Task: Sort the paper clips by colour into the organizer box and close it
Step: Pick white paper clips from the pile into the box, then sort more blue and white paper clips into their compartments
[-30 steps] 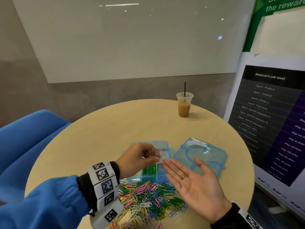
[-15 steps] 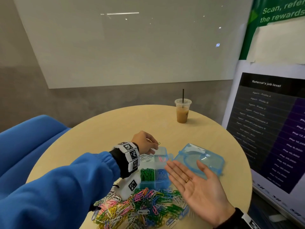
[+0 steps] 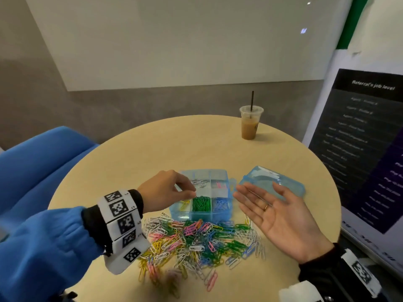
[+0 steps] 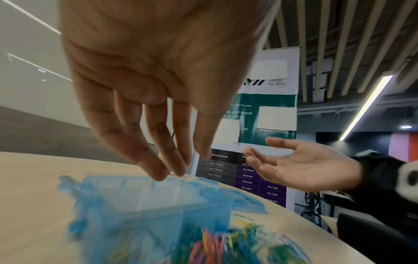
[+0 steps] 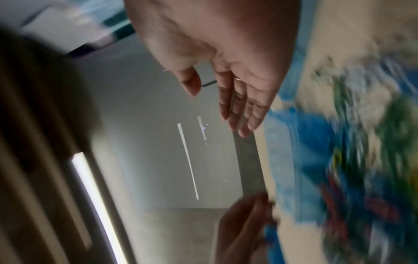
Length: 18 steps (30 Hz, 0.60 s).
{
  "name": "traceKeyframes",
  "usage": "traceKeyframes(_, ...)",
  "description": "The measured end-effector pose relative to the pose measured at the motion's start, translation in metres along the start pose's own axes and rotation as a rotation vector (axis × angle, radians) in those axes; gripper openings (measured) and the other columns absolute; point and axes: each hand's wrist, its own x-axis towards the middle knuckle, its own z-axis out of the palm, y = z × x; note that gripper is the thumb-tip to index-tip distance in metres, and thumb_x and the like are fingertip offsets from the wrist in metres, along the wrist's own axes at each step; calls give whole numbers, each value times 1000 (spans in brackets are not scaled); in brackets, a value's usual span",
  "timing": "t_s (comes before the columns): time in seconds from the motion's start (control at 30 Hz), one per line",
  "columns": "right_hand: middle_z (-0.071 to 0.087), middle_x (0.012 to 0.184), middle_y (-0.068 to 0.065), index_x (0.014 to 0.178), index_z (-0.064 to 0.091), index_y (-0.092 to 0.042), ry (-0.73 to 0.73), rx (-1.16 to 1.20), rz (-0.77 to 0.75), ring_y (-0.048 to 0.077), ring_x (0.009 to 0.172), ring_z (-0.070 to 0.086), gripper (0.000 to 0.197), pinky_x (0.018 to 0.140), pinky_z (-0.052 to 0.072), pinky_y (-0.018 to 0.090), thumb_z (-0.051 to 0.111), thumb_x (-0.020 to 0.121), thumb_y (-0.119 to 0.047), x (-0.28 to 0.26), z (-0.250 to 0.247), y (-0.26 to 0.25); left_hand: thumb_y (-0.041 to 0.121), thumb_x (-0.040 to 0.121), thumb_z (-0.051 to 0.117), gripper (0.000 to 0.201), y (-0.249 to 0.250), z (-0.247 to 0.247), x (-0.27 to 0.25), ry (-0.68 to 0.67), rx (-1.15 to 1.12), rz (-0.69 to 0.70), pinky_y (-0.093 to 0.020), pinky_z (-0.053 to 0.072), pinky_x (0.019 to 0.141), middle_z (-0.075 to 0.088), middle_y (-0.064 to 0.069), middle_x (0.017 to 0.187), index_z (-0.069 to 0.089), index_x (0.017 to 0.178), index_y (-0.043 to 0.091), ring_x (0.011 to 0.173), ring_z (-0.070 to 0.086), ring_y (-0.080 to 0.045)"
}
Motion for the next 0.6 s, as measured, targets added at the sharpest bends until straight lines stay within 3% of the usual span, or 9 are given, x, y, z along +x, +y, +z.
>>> traceKeyframes(0.1, 69, 116, 17, 116, 63, -1, 70, -411, -118, 29, 107, 67, 45, 93, 53, 42, 51, 87, -34, -5, 7, -5, 41, 89, 66, 13, -12, 1, -29, -42, 32, -12, -18, 50, 68, 67, 22, 90, 70, 101, 35, 73, 64, 1)
traceKeyframes(0.23, 74, 100, 8, 102, 70, -7, 93, -978, -257, 26, 98, 69, 26, 87, 51, 40, 53, 94, -24, -10, 15, -5, 36, 87, 70, 8, -29, -3, -58, -42, 30, -18, -15, 48, 63, 69, 23, 89, 69, 92, 42, 73, 65, 1)
traceKeyframes(0.4, 72, 90, -13, 90, 72, -28, -5, -1760, -301, -3, 85, 64, 10, 73, 46, 9, 64, 90, -33, 0, 10, 0, 34, 86, 71, 11, -41, -4, -71, -68, 11, -30, -11, 46, 62, 69, 24, 86, 71, 92, 42, 74, 65, 3)
traceKeyframes(0.5, 72, 94, -13, 96, 73, -27, -49, -2039, -288, -2, 83, 62, 11, 70, 43, 9, 64, 91, -32, 12, 7, 7, 38, 86, 71, 10, -39, 2, -76, -104, 5, -17, -12, 47, 63, 68, 24, 87, 71, 94, 43, 76, 65, 3)
traceKeyframes(0.6, 73, 103, -8, 111, 72, -23, -117, -2163, -258, 2, 87, 64, 22, 80, 48, 16, 66, 90, -29, 22, 10, 16, 41, 85, 70, 10, -33, 9, -78, -119, -4, 3, -15, 49, 65, 68, 26, 89, 71, 95, 43, 79, 64, 2)
